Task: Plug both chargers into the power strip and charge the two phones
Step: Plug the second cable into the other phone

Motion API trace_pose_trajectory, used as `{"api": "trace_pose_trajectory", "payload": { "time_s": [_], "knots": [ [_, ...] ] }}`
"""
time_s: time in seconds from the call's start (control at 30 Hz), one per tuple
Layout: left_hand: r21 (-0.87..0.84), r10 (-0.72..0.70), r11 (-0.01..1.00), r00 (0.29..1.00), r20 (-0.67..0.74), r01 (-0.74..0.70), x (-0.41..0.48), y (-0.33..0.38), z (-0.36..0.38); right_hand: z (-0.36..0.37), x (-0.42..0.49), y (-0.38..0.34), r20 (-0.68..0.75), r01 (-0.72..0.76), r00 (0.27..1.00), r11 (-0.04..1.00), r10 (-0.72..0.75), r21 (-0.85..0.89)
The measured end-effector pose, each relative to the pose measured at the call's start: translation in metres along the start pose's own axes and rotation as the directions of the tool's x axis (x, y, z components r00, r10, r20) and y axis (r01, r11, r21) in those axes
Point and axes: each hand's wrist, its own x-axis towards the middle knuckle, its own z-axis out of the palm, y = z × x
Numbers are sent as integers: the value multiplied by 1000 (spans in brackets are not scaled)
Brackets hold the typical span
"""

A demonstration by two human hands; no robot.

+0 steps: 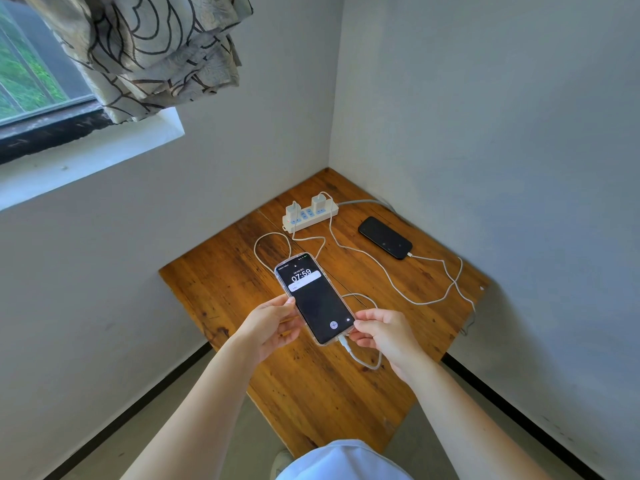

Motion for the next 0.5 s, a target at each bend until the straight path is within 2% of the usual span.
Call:
{"api": "trace_pose_trajectory", "payload": {
  "time_s": [0.5],
  "knots": [
    [53,19,998,1000,22,-20,3,-1,-2,1,0,2,10,7,1000,1000,-7,20]
  ]
}}
